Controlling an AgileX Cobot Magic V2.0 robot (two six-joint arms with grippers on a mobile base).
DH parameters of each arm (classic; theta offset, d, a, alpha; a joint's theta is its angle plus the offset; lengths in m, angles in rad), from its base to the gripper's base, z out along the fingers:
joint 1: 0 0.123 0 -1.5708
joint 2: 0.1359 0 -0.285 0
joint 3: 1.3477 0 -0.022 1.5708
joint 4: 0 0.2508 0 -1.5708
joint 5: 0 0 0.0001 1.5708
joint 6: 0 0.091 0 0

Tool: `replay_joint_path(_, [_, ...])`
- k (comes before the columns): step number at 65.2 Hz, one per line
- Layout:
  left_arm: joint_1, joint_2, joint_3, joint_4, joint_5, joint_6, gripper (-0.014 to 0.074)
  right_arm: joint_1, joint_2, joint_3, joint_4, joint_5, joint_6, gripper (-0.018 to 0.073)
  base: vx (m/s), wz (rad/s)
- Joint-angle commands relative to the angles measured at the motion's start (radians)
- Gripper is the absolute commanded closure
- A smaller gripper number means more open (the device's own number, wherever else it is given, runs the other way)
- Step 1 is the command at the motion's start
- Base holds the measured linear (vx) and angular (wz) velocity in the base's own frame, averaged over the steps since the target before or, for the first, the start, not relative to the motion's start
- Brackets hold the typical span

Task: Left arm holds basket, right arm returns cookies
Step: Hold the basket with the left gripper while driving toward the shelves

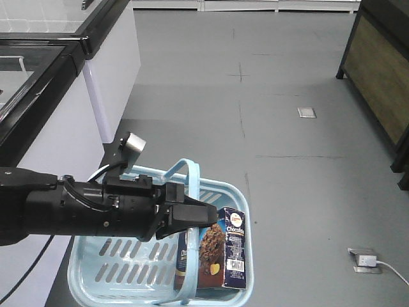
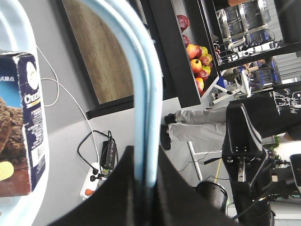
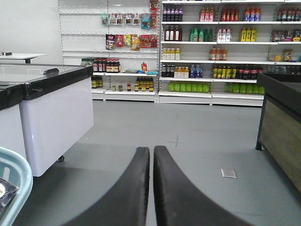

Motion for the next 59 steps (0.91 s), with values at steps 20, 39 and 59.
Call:
replay_joint_path(20, [-0.006, -0.042, -0.03, -0.088, 0.057, 0.021, 0.0602, -0.001, -0.013, 0.018, -0.007, -0.076, -0.001, 0.057, 0.01, -0.01])
replay_joint_path(39, [-0.006, -0.042, -0.03, -0.087, 0.058, 0.021, 0.0602, -0.001, -0.013, 0.018, -0.007, -0.075, -0.001, 0.057, 0.12, 0.01])
replay_joint_path(59, [-0.006, -0.042, -0.03, -0.087, 0.058, 0.021, 0.0602, -0.001, -0.013, 0.018, -0.007, -0.075, -0.001, 0.057, 0.24, -0.07])
